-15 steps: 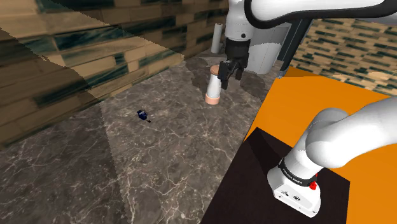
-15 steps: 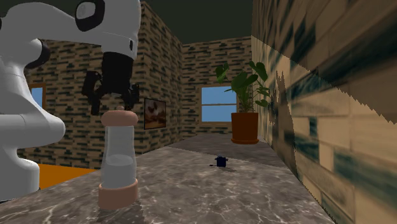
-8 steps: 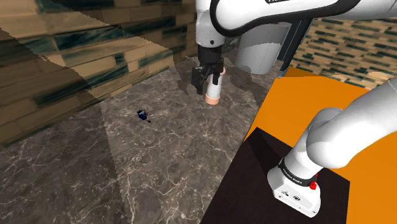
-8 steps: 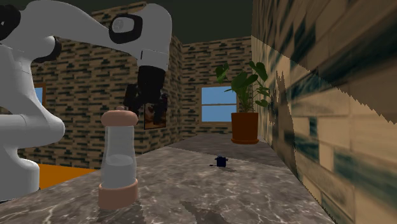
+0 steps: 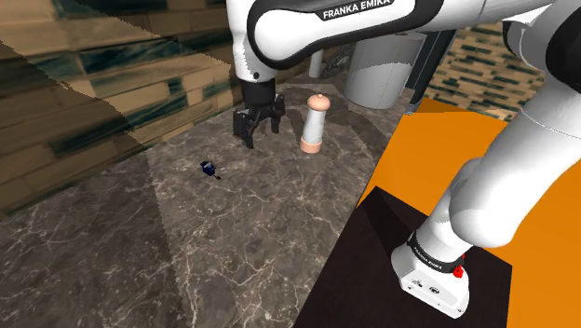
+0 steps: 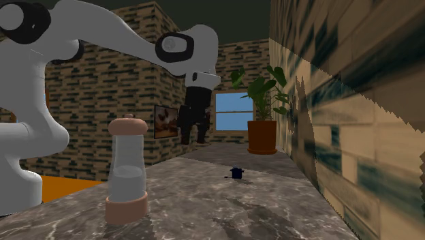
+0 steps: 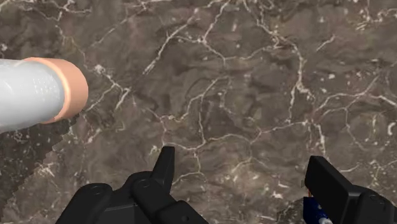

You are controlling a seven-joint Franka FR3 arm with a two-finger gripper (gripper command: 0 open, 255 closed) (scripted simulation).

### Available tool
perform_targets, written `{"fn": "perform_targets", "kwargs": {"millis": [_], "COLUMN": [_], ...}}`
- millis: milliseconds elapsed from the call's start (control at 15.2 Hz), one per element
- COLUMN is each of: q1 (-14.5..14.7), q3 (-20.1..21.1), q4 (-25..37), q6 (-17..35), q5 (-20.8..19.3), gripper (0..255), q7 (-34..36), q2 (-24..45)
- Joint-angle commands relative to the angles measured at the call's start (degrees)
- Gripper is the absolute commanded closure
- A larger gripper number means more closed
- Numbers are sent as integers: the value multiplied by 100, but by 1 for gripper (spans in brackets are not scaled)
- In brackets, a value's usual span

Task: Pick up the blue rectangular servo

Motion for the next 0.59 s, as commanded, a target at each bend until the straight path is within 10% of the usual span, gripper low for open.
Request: {"fn": "perform_targets", "kwargs": {"millis": [0, 528], "q1": [76, 644], "q3": [86, 253], "q4": [378, 2422], "q6": [6, -294], "q5": [-128, -782], "gripper": [0, 0], "q7": [158, 748], "q2": [417, 2334]}}
